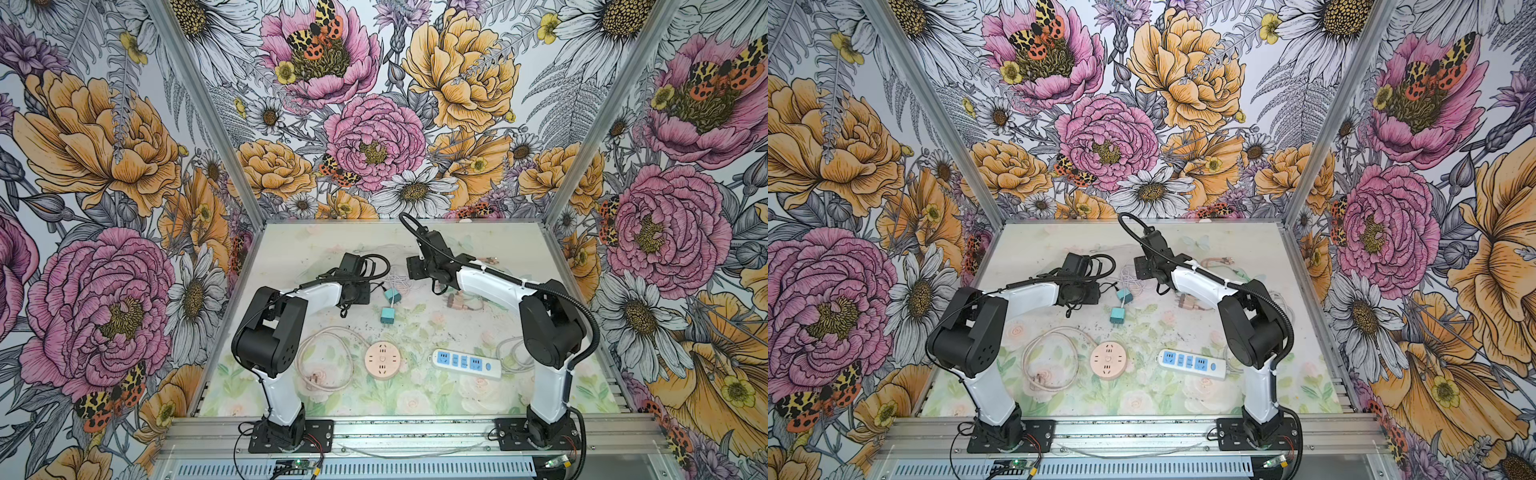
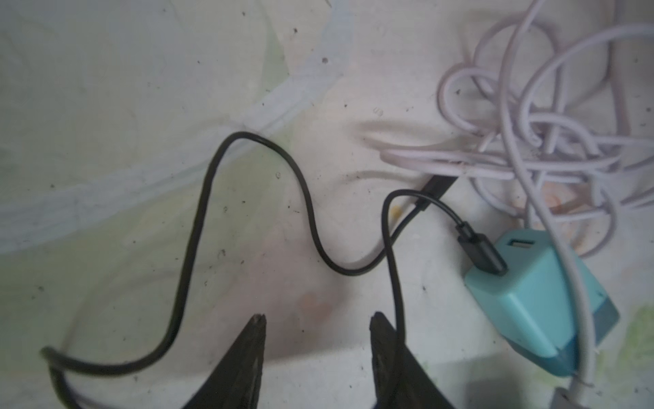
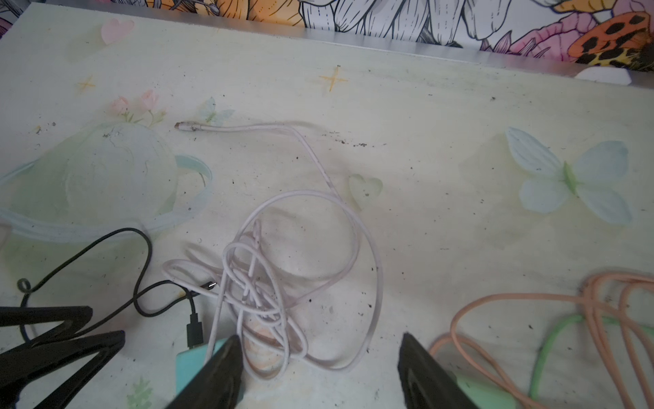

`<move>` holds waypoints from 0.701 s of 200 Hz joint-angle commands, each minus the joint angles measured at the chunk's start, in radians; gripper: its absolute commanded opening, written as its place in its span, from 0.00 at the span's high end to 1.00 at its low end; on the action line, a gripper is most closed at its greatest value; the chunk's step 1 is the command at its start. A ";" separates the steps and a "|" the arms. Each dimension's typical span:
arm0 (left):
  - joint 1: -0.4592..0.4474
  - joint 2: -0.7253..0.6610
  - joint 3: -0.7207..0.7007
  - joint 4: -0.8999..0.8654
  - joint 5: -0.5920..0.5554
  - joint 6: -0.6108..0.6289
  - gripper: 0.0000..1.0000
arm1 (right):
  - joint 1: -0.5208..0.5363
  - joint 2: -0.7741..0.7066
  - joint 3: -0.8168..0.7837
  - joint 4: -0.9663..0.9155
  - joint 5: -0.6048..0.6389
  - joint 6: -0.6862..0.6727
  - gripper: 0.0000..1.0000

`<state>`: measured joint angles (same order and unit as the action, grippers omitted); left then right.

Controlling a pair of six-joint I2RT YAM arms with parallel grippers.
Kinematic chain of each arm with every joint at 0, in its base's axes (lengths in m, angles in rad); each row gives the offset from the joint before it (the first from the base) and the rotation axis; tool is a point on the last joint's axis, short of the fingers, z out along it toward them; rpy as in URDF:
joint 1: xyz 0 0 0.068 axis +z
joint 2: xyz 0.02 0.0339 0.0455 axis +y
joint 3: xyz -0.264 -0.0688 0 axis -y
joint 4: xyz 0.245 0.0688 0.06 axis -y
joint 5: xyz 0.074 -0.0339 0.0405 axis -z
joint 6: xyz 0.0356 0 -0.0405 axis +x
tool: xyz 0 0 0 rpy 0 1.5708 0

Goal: Insert plugs into power strip
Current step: Move the power cord to the top-left of the table.

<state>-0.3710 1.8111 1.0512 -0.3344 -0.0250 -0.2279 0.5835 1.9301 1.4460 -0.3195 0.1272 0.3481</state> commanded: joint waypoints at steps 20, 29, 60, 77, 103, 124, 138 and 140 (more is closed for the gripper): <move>0.024 -0.044 0.023 -0.001 -0.027 0.017 0.75 | 0.008 -0.057 -0.016 -0.007 0.026 0.002 0.29; 0.039 -0.060 0.021 -0.008 -0.037 0.010 0.80 | 0.007 -0.060 -0.022 -0.010 0.028 0.001 0.29; 0.107 -0.118 0.015 -0.027 -0.040 -0.007 0.88 | 0.007 -0.072 -0.039 -0.011 0.032 0.000 0.29; 0.136 -0.151 0.016 -0.028 -0.031 0.000 0.92 | 0.007 -0.077 -0.048 -0.012 0.036 0.000 0.29; 0.169 -0.180 0.045 -0.045 -0.015 0.015 0.92 | 0.007 -0.083 -0.060 -0.013 0.041 0.001 0.29; 0.187 -0.174 0.086 -0.077 0.003 0.031 0.91 | 0.007 -0.089 -0.071 -0.014 0.041 0.001 0.29; 0.191 -0.152 0.119 -0.103 0.012 0.046 0.88 | 0.007 -0.094 -0.079 -0.014 0.042 0.001 0.29; 0.191 -0.148 0.124 -0.108 0.013 0.049 0.88 | 0.007 -0.095 -0.080 -0.014 0.042 0.000 0.29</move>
<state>-0.1909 1.6508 1.1118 -0.3985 -0.0357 -0.2165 0.5835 1.8923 1.3785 -0.3336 0.1490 0.3481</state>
